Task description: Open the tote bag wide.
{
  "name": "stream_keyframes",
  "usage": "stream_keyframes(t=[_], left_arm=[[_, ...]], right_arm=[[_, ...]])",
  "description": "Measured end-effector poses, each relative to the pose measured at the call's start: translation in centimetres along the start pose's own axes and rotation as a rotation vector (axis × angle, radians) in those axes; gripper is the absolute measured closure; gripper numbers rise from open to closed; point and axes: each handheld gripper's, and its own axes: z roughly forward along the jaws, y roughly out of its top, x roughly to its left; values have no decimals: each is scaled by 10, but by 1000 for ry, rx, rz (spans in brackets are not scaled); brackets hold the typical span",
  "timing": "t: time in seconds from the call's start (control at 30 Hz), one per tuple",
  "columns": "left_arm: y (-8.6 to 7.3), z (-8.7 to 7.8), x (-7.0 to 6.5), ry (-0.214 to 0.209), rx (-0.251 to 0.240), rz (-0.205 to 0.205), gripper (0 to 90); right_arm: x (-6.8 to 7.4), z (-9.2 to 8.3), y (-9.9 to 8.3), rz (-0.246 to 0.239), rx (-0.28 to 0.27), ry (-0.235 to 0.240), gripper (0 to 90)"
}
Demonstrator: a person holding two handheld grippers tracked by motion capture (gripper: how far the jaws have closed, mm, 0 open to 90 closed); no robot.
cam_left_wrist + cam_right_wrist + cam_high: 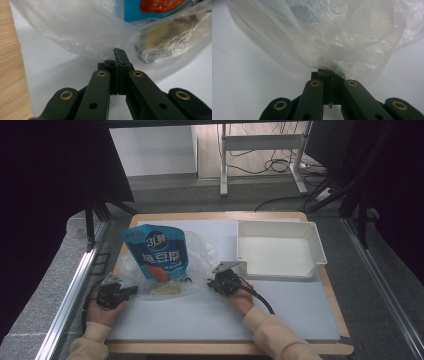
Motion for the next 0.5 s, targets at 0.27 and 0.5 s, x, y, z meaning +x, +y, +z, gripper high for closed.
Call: stream_keyframes(t=[0.27,0.5], left_arm=[[-1,1,2,-7,-5,-13,900],[-2,1,2,-10,-6,-10,897]], right_arm=[[1,-1,0,2,0,0,845],[-1,-6,1,12,-8,28,709]])
